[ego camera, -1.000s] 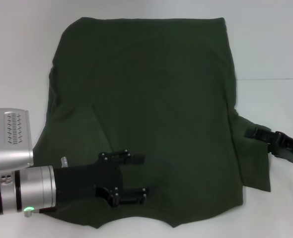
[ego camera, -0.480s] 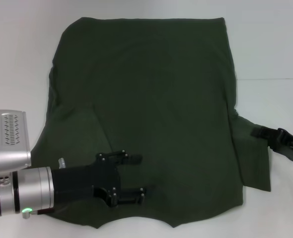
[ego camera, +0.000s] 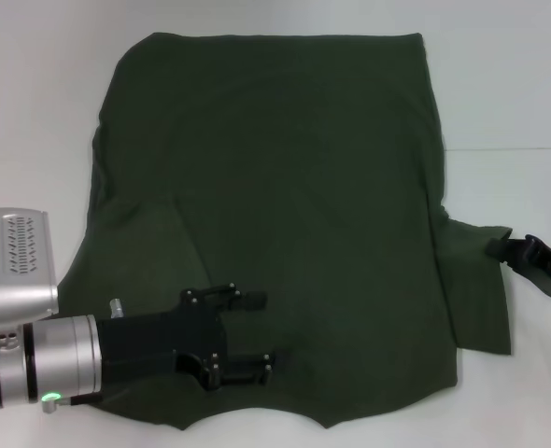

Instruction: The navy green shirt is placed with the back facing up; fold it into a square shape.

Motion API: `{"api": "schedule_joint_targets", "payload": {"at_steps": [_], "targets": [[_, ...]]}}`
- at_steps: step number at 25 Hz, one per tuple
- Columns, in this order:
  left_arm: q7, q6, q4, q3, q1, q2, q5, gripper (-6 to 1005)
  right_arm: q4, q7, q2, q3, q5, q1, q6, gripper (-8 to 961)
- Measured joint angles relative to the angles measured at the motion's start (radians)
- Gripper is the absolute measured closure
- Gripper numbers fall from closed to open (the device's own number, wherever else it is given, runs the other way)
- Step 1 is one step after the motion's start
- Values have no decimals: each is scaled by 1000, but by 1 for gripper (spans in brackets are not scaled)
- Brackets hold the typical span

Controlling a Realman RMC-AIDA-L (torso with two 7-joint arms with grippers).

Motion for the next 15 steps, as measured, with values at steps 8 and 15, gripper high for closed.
{"api": "schedule_joint_targets", "payload": {"at_steps": [8, 15], "targets": [[0, -8, -2, 3, -1, 1, 0, 184, 16, -43, 5, 37, 16, 2, 1, 946], [0, -12, -4, 4, -2, 2, 0, 183, 25, -98, -1, 96, 28, -1, 25, 939]]}}
